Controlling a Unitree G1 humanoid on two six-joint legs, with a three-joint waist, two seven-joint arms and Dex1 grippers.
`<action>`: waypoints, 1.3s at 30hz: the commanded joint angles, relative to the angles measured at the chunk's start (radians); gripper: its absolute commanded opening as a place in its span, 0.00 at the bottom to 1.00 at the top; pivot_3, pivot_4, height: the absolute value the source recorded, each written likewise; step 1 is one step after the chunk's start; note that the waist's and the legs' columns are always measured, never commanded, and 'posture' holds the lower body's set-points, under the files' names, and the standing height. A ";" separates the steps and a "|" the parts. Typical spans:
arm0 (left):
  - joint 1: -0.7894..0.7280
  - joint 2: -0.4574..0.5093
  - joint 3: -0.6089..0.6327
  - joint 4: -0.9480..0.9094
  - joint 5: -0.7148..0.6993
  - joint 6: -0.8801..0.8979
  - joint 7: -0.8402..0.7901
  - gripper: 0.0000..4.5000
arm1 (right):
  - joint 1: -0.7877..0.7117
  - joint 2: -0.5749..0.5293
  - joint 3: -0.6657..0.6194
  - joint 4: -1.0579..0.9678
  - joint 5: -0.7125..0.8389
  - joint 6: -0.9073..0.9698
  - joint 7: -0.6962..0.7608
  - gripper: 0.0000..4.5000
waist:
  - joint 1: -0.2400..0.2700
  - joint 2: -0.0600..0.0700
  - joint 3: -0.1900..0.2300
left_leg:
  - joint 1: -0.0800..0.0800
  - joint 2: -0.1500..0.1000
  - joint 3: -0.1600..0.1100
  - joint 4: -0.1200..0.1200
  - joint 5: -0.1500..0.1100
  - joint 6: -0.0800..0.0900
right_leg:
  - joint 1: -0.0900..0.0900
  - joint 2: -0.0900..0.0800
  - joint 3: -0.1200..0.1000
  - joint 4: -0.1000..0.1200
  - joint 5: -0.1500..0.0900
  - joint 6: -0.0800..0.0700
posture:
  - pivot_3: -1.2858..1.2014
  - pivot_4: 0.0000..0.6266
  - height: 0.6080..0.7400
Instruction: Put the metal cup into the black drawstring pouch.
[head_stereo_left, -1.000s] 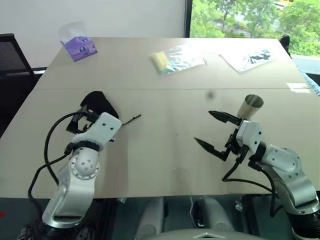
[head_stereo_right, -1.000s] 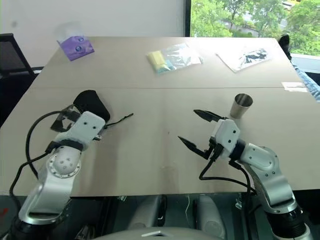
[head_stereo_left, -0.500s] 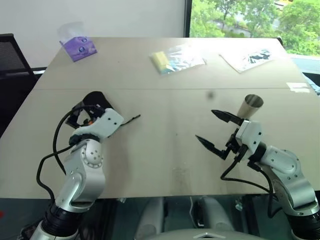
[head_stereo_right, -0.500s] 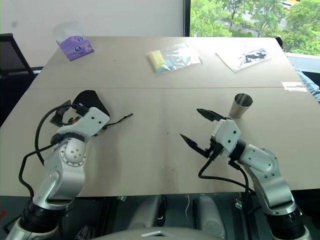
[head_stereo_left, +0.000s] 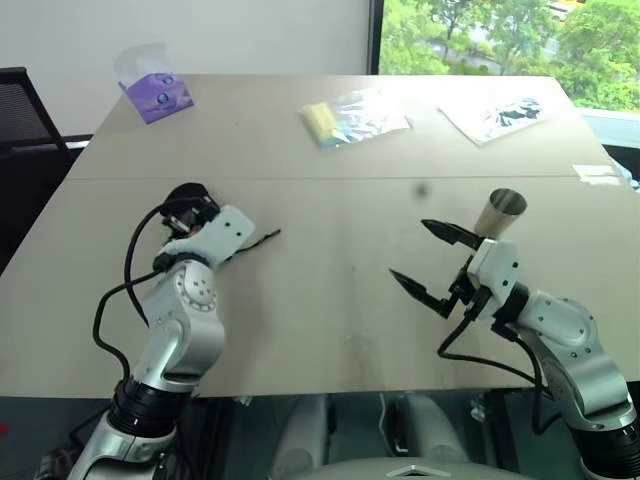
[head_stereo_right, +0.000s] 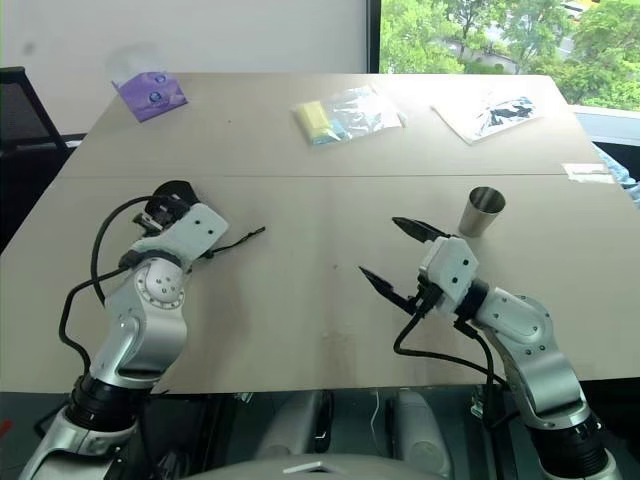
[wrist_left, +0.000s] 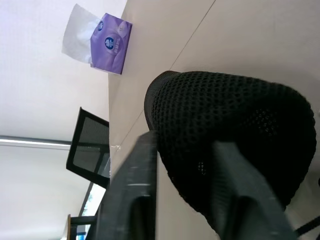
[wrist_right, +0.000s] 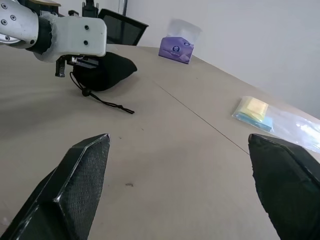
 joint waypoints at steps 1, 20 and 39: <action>-0.048 -0.024 0.052 0.015 -0.040 0.000 -0.027 0.01 | -0.017 -0.004 -0.027 -0.030 -0.031 -0.011 -0.037 1.00 | 0.001 0.000 0.000 | 0.000 0.000 0.000 0.000 0.000 0.000 | 0.000 0.000 0.000 0.000 0.000 0.000 | 0.52 0.24 1.00; -0.364 -0.250 0.180 0.011 -0.517 0.476 -0.227 0.01 | -0.444 -0.368 -0.248 0.214 -0.013 0.557 0.017 1.00 | 0.000 0.000 0.001 | -0.002 -0.001 0.000 0.003 0.000 0.000 | 0.000 0.001 -0.002 0.000 0.000 0.000 | 0.52 0.24 1.00; -0.389 -0.237 0.182 -0.070 -0.633 0.489 -0.117 0.00 | -0.861 -0.435 0.128 0.930 -0.176 0.541 0.337 0.88 | -0.004 0.000 0.001 | -0.003 -0.001 0.001 0.002 0.000 0.000 | -0.002 0.000 0.001 -0.001 0.000 0.000 | 0.52 0.24 1.00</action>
